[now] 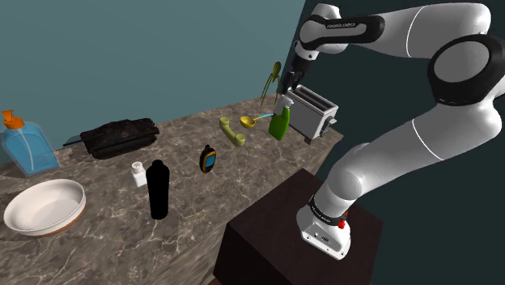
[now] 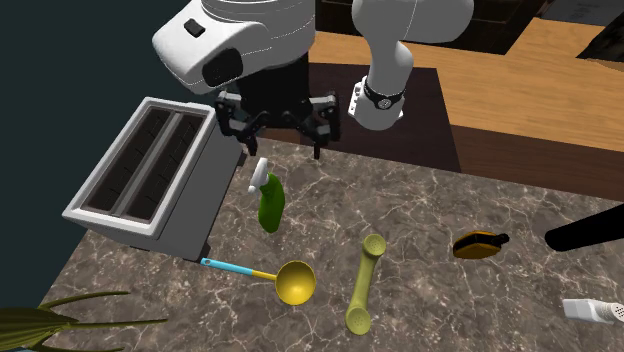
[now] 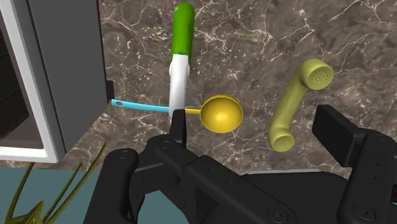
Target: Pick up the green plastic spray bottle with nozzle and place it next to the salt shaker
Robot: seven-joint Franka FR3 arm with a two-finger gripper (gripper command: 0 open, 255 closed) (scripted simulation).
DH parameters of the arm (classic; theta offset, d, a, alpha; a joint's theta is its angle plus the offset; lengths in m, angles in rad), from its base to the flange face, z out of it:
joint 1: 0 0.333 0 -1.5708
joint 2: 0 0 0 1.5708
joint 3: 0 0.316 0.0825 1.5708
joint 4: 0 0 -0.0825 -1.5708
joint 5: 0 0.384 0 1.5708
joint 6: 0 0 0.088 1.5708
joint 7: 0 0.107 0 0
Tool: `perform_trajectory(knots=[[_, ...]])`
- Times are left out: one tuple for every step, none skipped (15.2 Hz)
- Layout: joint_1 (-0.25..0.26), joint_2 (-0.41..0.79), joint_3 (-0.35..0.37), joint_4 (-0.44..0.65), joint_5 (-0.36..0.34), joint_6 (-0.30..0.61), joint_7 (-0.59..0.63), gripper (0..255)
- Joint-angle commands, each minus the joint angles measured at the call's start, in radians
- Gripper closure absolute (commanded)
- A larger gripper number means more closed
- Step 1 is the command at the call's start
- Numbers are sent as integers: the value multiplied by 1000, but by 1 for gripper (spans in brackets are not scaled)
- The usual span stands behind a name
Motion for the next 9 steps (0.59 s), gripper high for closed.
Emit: perform_trajectory(knots=[[-4, 61, -39, 29, 17, 21, -40, 0], [-6, 94, -59, 44, 29, 32, -61, 0], [-8, 127, -79, 60, 42, 42, -83, 0], [-10, 156, -95, 74, 55, 50, -102, 0], [-10, 161, -95, 65, 57, 64, -104, 0], [-10, 166, -97, 55, 58, 78, -106, 0], [-9, 171, -98, 46, 61, 91, -107, 0], [-9, 177, -99, 38, 63, 105, -109, 0], [-8, 182, -100, 29, 65, 119, -111, 0]])
